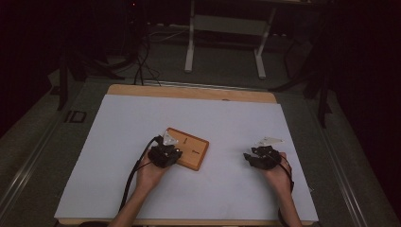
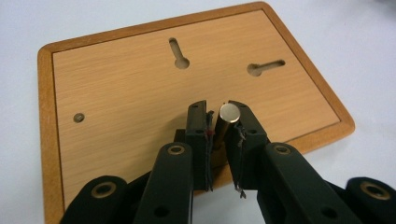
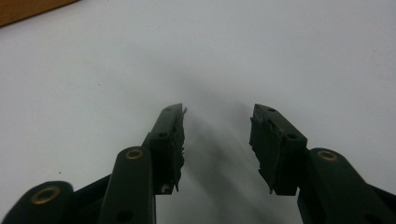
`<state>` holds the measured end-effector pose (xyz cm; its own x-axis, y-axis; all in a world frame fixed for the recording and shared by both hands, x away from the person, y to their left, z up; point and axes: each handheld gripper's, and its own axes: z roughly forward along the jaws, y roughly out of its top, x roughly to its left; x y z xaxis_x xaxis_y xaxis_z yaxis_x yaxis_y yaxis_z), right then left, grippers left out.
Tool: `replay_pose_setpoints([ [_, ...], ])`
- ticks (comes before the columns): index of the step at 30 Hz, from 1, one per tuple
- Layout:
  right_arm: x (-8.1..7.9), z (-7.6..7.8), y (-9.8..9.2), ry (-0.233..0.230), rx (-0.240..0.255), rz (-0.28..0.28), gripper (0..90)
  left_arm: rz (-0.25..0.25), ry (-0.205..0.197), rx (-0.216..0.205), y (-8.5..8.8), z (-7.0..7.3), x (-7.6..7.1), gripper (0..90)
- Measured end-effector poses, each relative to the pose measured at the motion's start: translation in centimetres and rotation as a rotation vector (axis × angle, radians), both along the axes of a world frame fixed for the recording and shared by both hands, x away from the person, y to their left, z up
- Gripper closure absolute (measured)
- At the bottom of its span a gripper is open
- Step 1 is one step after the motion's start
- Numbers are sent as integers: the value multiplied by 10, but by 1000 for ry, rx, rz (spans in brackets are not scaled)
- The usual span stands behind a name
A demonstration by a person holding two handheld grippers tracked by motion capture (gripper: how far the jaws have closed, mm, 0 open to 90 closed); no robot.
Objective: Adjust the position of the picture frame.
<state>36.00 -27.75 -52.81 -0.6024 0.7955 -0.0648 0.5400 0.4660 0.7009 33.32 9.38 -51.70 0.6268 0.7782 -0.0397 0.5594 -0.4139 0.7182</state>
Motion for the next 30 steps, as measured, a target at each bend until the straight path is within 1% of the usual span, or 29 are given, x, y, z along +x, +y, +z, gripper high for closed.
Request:
replay_pose_setpoints([
  [2,0,0,0,0,0,1,538,6,-3,-10,0,-1,0,798],
  [5,0,-1,0,1,1,0,538,29,-5,-35,-2,-2,-1,813],
  [8,0,-1,2,2,-3,4,539,38,-15,-36,-2,-3,-2,828],
  [9,0,-1,2,3,-1,4,539,36,-27,-30,-3,-3,-3,833],
  [13,0,-1,2,2,-1,6,539,16,-45,-11,-2,-3,-3,843],
  [14,0,-1,2,3,0,6,539,11,-50,-13,-1,-2,-3,844],
  [18,1,-2,3,6,-1,12,539,-10,-95,8,-1,4,-5,845],
  [19,1,-2,3,6,-1,12,539,-10,-95,8,-1,4,-5,845],
  [20,1,-2,4,6,-1,12,539,-13,-104,-11,1,7,-6,845],
  [21,1,-2,5,7,-4,14,539,-18,-107,-5,1,9,-6,846],
  [25,0,-2,7,3,-5,20,540,-34,-125,-11,2,12,-8,847],
  [26,0,-2,7,2,-5,20,540,-40,-138,-4,1,13,-9,847],
  [28,0,-2,8,0,-5,24,540,-48,-145,5,0,15,-11,847],
  [30,0,-1,9,-3,-4,26,540,-62,-152,5,-1,17,-12,847],
])
